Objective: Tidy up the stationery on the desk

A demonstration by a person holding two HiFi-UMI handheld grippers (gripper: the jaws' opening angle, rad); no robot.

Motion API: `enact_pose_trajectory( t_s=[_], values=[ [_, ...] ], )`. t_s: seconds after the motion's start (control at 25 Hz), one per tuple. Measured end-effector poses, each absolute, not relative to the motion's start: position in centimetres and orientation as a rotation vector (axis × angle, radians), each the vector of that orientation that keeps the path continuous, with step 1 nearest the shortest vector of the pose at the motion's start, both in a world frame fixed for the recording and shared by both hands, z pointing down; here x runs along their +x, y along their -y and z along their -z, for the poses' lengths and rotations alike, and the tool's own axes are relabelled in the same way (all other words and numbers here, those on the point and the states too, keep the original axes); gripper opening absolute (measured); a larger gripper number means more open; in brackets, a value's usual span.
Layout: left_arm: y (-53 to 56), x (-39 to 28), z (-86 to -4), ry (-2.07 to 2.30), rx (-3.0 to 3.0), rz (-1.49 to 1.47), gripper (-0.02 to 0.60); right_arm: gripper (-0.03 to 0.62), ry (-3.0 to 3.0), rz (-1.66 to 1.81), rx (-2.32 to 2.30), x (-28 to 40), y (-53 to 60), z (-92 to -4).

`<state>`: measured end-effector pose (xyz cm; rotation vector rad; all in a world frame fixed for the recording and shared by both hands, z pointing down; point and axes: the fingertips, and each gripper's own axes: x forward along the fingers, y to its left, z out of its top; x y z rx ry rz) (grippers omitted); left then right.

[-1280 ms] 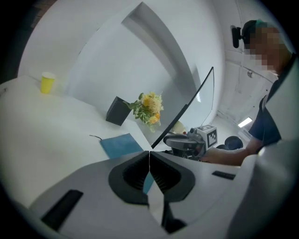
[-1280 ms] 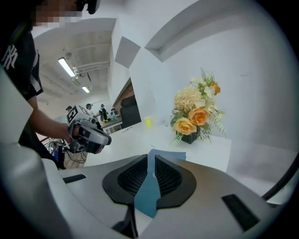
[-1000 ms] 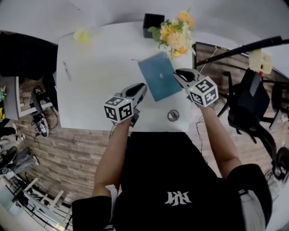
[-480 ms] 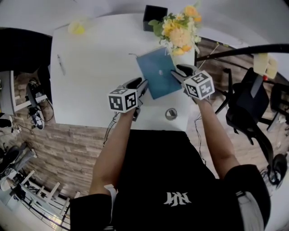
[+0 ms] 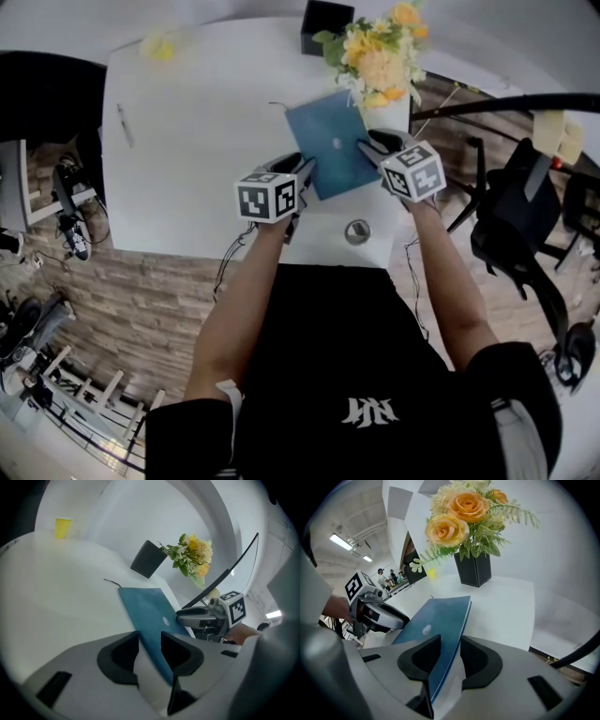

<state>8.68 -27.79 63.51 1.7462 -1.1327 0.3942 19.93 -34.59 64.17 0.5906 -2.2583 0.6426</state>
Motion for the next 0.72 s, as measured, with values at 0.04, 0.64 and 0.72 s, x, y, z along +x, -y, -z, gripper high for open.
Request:
enact_pose_trajectory(
  t_s=[0.04, 0.64, 0.72],
  values=[
    [27.83, 8.66, -63.53, 1.137, 1.742, -0.398, 0.148, 0.149, 2.258, -0.642, 0.591, 19.9, 34.57, -64.2],
    [27.91, 8.5, -64.15, 1.129, 1.754, -0.461, 0.083, 0.13, 2.243, -0.648, 0.625, 19.72, 34.4, -64.27],
    [27.87, 8.45, -64.11, 1.123, 1.752, -0.457, 0.081, 0.129, 2.241, -0.654, 0.631, 19.69, 34.36, -64.22]
  ],
)
